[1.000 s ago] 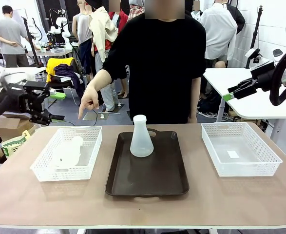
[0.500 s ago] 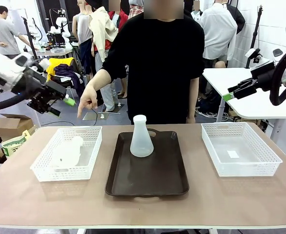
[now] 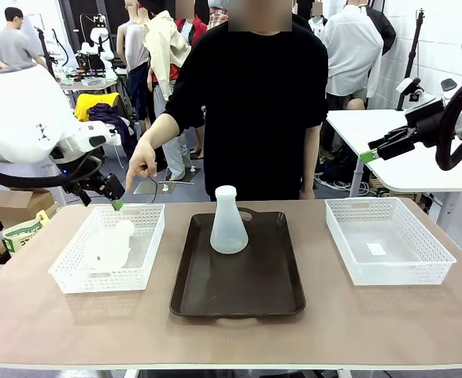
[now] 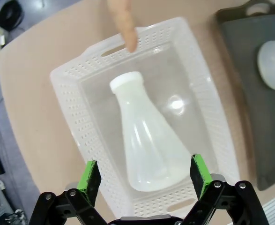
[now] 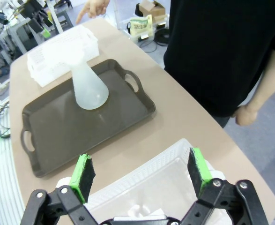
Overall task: Prepare the laboratory tools.
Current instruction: Pick up the Big flask that the person points to.
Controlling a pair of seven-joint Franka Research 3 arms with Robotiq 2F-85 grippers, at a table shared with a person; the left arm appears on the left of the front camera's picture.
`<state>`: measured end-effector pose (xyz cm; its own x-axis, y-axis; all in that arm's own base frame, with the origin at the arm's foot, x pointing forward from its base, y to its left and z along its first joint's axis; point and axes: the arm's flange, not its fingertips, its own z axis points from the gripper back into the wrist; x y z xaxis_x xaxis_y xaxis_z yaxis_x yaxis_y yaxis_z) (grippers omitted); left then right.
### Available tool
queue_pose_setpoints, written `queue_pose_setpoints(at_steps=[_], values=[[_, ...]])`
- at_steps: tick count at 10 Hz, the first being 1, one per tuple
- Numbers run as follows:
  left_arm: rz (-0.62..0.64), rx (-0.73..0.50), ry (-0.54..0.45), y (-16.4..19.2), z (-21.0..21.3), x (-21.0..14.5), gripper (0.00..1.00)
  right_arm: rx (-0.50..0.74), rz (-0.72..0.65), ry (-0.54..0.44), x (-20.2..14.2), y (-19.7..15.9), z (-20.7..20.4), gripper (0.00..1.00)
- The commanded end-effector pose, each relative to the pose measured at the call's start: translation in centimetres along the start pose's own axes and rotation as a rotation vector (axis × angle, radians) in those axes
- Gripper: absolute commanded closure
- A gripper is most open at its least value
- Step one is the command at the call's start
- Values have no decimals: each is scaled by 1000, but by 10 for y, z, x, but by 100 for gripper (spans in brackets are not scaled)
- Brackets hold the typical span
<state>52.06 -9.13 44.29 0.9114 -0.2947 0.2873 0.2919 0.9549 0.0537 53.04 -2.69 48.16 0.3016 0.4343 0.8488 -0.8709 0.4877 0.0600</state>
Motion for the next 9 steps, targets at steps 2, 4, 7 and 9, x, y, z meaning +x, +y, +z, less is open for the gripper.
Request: queue_pose_setpoints(at_steps=[2,4,7,9], values=[[0,54,55,-3,-21,26,0,-4,-9,16,0,1,1,0],[63,50,59,1,-44,39,0,-4,-9,16,0,1,1,0],[182,57,69,5,-71,50,0,-4,-9,16,0,1,1,0],[201,54,92,7,-90,58,0,-4,-9,16,0,1,1,0]])
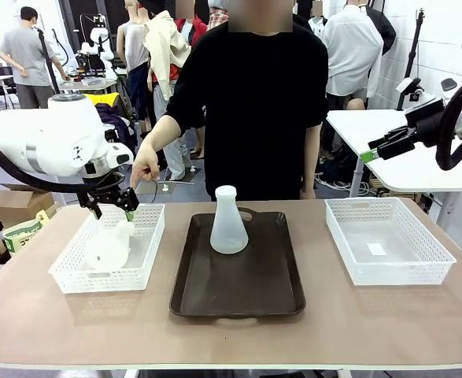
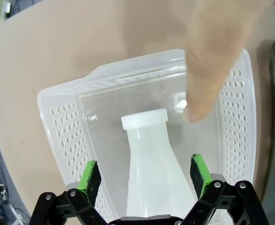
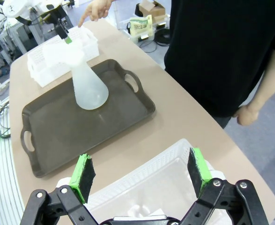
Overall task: Prepare the laboratory tools.
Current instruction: Pick up the Big flask that the person points to.
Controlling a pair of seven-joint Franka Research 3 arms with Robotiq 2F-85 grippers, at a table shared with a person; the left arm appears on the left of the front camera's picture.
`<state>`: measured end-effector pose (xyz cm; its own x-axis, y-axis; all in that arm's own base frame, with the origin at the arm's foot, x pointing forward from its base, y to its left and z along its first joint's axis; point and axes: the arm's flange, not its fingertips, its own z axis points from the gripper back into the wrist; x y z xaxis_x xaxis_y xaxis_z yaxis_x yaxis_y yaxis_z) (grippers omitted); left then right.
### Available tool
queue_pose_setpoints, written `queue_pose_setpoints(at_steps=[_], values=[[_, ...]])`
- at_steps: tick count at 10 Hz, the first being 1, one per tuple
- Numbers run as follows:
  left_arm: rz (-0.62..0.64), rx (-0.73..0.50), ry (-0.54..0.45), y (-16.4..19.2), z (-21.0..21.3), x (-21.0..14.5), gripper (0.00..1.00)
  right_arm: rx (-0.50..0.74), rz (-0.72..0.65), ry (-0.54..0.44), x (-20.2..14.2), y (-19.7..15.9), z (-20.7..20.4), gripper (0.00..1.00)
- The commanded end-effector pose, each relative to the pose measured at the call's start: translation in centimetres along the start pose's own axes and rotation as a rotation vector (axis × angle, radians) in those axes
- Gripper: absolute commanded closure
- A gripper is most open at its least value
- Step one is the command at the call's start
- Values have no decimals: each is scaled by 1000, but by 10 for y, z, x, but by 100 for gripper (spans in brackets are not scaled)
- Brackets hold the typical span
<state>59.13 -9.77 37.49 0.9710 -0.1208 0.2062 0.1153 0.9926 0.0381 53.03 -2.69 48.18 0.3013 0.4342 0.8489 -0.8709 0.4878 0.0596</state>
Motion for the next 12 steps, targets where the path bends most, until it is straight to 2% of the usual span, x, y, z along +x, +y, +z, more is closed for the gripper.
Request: queue_pose_setpoints(at_steps=[1,4,10,11,12], values=[[50,12,2,-7,-11,14,0,-4,-9,16,0,1,1,0],[97,7,42,-4,-34,23,0,-4,-9,16,0,1,1,0],[158,-44,73,2,-48,25,0,-4,-9,16,0,1,1,0],[160,-50,84,1,-48,24,6,-4,-9,16,0,1,1,0],[146,-47,91,0,-46,24,21,-4,-9,16,0,1,1,0]])
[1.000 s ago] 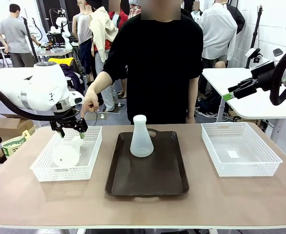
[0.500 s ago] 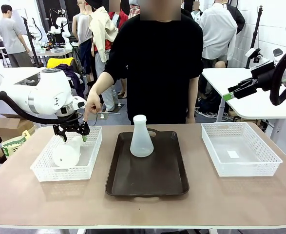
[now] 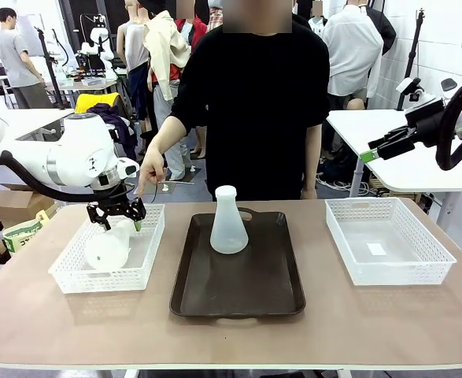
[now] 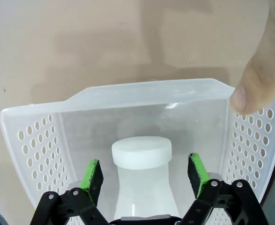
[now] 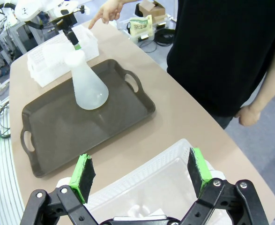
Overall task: Prepare the laboratory tools.
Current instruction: Pick up the Big flask that the person points to.
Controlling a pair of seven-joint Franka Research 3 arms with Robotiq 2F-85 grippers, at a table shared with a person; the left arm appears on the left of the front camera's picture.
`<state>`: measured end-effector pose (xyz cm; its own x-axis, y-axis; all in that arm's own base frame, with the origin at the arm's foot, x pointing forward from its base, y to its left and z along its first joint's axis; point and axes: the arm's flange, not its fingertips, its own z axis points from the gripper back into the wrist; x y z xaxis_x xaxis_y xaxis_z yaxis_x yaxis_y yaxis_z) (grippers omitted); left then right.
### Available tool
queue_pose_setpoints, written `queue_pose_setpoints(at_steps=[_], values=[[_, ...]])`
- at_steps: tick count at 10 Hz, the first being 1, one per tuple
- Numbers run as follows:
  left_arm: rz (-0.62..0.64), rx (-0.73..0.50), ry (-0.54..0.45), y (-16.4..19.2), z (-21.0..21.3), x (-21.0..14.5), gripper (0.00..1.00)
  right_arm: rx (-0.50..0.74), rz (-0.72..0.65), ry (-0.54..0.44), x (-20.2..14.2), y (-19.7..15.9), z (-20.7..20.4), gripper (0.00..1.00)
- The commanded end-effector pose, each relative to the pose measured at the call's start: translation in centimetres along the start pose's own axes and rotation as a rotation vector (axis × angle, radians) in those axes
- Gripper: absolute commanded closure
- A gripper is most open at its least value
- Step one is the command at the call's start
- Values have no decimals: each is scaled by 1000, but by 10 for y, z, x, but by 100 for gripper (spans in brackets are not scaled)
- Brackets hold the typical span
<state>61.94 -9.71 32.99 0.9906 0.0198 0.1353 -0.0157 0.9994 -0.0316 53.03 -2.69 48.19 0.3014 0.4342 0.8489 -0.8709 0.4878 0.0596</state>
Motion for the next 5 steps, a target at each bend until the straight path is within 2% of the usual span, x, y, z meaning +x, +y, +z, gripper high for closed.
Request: queue_pose_setpoints(at_steps=[1,4,5], values=[[4,2,29,-4,5,5,40,-4,-9,16,0,1,1,0],[9,25,51,-4,7,3,97,-4,-9,16,0,1,1,0],[10,29,52,-4,7,3,100,-4,-9,16,0,1,1,0]])
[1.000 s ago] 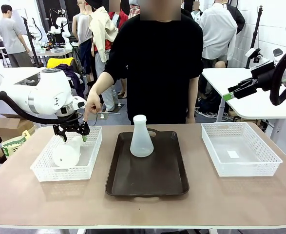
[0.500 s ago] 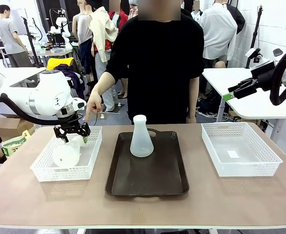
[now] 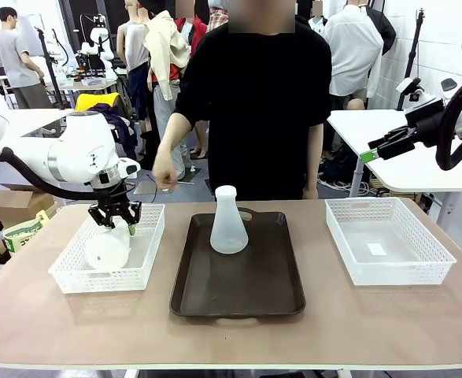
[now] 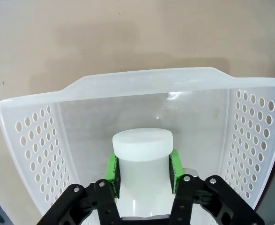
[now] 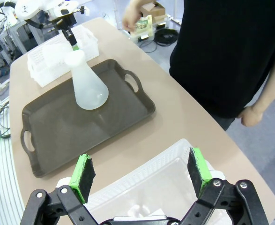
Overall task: Prepare the laboratory tools.
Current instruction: Pick up the Big flask that the person points to.
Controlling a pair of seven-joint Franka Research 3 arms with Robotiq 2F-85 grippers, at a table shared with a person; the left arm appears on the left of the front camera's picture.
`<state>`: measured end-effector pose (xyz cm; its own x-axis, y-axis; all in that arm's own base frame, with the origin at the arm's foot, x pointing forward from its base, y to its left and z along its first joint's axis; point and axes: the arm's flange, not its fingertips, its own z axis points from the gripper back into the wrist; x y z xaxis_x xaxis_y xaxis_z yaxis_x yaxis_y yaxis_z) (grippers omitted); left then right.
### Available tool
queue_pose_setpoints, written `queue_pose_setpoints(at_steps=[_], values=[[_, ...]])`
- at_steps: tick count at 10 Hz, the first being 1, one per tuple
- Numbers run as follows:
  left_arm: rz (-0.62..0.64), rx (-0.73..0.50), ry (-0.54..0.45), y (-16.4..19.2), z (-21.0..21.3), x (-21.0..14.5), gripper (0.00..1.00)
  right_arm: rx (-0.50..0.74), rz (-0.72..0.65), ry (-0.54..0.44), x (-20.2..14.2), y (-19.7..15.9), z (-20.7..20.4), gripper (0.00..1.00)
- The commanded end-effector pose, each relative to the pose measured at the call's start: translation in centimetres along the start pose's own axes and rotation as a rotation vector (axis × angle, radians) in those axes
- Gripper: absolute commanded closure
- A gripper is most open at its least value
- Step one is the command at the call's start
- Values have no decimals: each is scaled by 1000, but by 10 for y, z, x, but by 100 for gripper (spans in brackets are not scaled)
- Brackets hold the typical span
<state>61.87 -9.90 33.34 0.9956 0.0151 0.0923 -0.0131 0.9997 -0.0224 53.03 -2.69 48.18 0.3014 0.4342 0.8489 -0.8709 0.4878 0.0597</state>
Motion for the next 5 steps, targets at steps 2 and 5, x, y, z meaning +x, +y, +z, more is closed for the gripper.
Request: queue_pose_setpoints(at_steps=[2,5], values=[[8,28,9,-2,2,4,100,-4,-9,16,0,1,1,0],[-3,4,16,-4,4,2,100,-4,-9,16,0,1,1,0]])
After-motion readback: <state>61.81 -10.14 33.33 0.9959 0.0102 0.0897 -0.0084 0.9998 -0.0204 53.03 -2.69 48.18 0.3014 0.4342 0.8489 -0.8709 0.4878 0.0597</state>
